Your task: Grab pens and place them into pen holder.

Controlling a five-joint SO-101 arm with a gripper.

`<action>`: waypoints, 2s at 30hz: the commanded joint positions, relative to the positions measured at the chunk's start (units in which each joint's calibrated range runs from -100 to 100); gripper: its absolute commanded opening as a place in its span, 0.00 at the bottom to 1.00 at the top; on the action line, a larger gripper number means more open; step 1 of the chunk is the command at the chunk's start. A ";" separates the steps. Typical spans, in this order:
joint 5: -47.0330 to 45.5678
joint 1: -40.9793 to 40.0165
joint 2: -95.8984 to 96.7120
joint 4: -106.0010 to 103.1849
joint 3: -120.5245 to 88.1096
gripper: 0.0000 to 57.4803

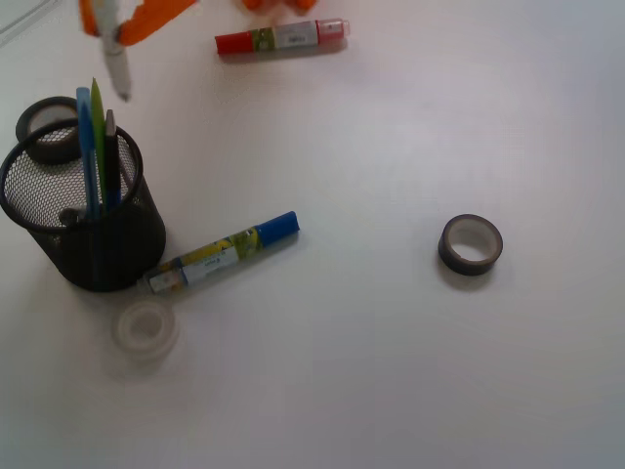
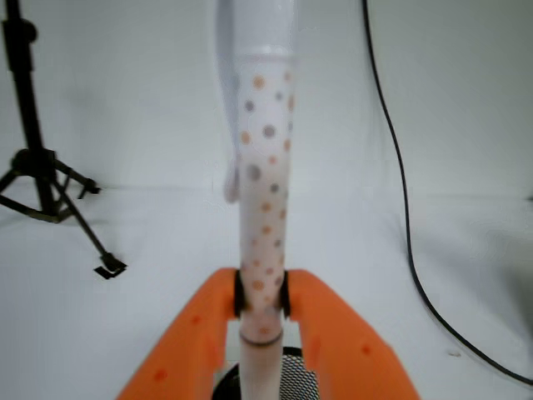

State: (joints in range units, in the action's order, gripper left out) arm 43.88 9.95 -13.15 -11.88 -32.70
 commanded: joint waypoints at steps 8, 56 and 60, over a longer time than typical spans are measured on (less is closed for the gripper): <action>0.20 2.20 16.68 -16.38 0.91 0.01; -47.37 -10.21 -83.87 80.21 -59.42 0.07; -47.62 -10.29 -85.74 80.03 -61.14 0.06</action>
State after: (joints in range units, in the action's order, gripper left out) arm -3.98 -0.33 -97.30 68.03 -92.81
